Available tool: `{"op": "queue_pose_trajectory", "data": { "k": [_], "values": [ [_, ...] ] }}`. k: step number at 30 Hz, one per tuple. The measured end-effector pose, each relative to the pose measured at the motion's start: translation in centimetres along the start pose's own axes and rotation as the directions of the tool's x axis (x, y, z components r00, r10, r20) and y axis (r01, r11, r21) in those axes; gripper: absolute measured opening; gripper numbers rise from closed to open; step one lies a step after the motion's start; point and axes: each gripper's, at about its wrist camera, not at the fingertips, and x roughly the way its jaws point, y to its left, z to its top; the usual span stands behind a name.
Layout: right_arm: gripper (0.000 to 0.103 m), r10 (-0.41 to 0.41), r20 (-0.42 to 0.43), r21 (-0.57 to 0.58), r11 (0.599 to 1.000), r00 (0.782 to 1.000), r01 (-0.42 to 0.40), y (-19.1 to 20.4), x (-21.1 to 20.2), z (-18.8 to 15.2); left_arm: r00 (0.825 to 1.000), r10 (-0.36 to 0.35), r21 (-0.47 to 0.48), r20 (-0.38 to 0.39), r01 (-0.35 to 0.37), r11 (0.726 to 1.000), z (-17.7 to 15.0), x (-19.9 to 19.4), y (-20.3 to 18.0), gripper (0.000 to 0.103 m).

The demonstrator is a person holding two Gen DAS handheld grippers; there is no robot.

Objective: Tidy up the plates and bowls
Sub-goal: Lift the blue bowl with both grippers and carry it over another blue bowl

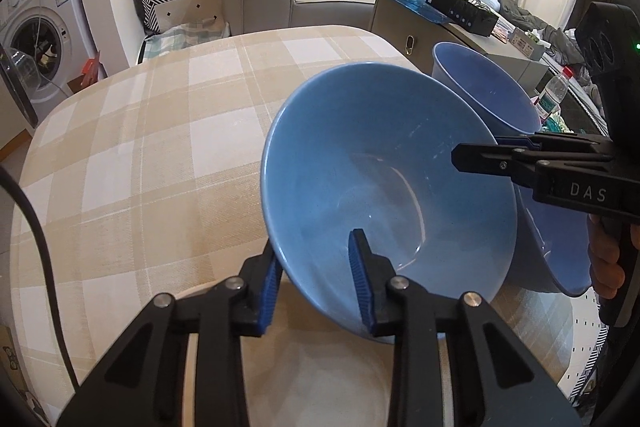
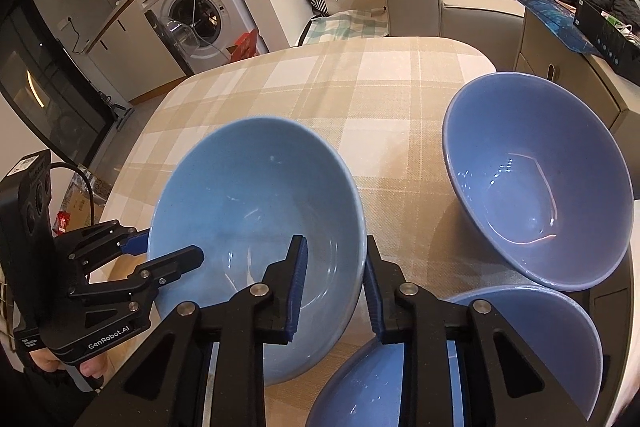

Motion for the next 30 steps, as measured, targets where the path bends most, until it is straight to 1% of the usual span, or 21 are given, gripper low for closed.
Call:
{"op": "queue_pose_trajectory", "data": {
  "k": [14, 22, 30],
  "values": [
    [0.027, -0.019, 0.027, -0.014, 1.0, 0.999, 0.02, 1.2, -2.0, 0.4, 0.999, -0.002, 0.006, 0.045, 0.002, 1.0, 0.3, -2.5, -0.2, 0.031],
    [0.027, -0.031, 0.058, -0.025, 0.999, 0.998, 0.032, 1.9, -4.4, 0.2, 0.997, -0.006, 0.017, 0.083, 0.004, 1.0, 0.4, -4.6, -0.9, 0.031],
    [0.027, -0.05, 0.09, -0.024, 0.998, 0.995, 0.052, 2.3, -7.5, -0.6, 0.994, -0.015, 0.039, 0.111, 0.011, 0.999, 0.4, -6.8, -2.6, 0.031]
  ]
}}
